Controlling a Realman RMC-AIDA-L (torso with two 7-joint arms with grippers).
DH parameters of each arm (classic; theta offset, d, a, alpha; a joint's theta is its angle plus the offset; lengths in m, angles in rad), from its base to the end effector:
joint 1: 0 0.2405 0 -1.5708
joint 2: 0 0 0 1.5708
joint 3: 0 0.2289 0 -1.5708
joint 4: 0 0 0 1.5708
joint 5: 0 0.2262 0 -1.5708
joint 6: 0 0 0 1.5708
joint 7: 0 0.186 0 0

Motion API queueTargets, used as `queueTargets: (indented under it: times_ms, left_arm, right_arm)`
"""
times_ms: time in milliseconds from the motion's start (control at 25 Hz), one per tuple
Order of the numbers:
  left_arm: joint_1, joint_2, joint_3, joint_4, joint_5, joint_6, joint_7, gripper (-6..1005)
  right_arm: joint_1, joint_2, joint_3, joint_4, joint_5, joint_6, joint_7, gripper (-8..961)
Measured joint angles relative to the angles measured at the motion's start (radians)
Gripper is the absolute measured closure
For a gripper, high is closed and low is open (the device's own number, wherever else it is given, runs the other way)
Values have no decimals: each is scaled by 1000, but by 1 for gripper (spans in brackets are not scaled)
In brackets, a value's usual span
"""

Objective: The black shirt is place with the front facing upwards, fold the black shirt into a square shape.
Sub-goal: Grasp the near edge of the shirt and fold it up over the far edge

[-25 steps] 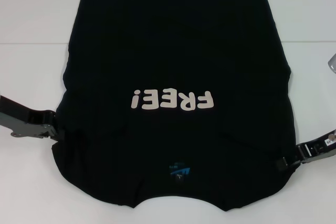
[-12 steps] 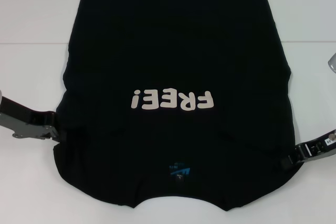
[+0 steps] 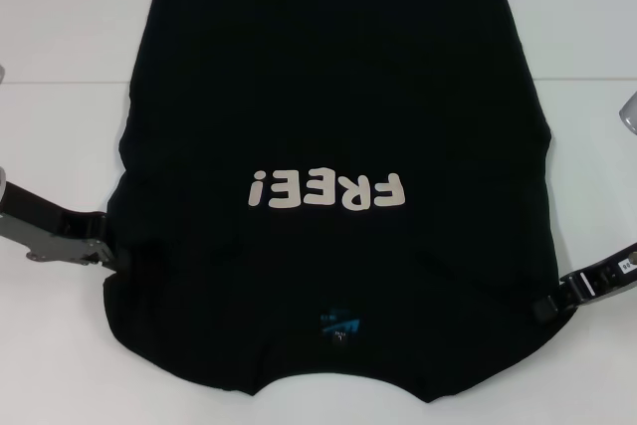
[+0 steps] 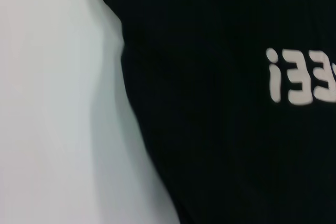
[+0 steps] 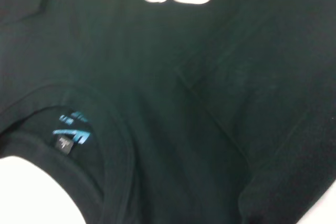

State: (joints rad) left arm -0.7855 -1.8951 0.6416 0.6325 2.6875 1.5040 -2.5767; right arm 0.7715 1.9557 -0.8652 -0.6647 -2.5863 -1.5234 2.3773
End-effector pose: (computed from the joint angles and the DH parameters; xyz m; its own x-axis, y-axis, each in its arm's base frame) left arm -0.2898 0.3876 0.0336 0.1545 0.9792 0.1315 0.9558 -0.1144 -0.2710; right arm 0.2680 0.3712 -0.0081 0.4277 -0.9012 0.0704 -0.8674 -0.4311 -0.2484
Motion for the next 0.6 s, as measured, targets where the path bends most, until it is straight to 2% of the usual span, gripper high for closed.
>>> queueTargets:
  times_ms: [160, 440, 600]
  left_arm:
    - [-3, 6, 2, -4, 0, 66, 5, 995]
    - [7, 32, -3, -53, 1, 212, 41, 995]
    - [9, 36, 2, -91, 8, 310, 84, 995]
  right_arm:
    - [-6, -3, -1, -34, 0, -77, -32, 878]
    - [-30, -28, -2, -60, -2, -270, -108, 879]
    - [-36, -29, -4, -61, -36, -366, -169, 878]
